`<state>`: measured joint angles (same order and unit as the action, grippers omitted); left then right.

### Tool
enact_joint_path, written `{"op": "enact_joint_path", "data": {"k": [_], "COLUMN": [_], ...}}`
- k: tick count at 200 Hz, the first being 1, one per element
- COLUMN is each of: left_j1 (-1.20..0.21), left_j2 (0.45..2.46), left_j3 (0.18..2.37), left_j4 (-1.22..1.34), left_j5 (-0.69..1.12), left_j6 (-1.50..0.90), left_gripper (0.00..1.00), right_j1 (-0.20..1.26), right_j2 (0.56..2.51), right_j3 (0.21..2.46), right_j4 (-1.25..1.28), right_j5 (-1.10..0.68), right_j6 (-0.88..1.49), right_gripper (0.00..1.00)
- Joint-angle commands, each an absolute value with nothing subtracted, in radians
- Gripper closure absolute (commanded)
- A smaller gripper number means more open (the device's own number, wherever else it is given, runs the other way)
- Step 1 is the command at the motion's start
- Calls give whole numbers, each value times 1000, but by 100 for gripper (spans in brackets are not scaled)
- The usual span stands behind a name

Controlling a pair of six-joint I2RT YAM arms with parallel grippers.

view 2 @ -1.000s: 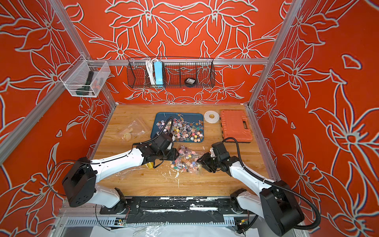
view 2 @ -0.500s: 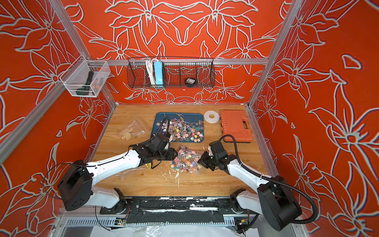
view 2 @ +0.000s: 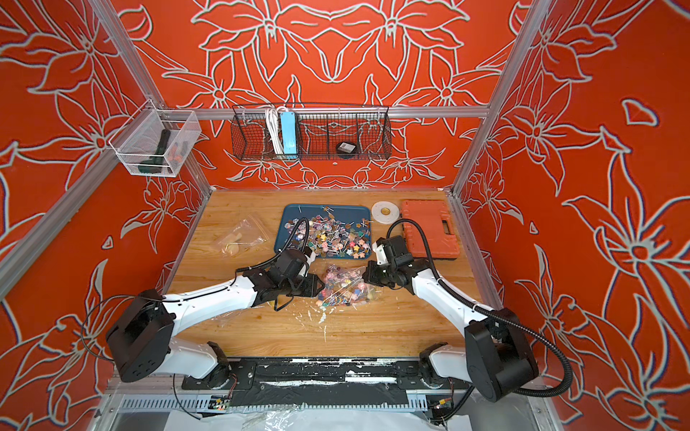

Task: Pour candies out of the ziploc bag
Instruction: Pick up the ziploc bag from the center of the board.

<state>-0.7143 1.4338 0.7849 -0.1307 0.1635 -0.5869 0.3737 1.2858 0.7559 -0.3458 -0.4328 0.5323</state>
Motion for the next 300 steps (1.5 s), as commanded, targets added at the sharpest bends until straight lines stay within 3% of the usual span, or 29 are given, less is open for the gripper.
{"op": "enact_joint_path", "data": {"k": [1,114,179,300], "left_j1": [-711,-707,-709,-713], "left_j2": [1474,1662,1794,1747], "left_j3": [779,829,834,817], "left_j4": [-58,62,213,313], "left_j5": [187,183,407,494], "left_j6": [-575,-589,-618,-623], "left_gripper": [65,67,67,68], "right_j1": [354,341,341,341], "right_j2": [1294,1306,1315,1323], "right_j3": [807,789,773,764], "right_j4": [-374,-327,-303,-299], "right_j5": [-445,-508,-532,-537], "right_j6": [406,423,453,457], "right_gripper": [100,100,100,100]}}
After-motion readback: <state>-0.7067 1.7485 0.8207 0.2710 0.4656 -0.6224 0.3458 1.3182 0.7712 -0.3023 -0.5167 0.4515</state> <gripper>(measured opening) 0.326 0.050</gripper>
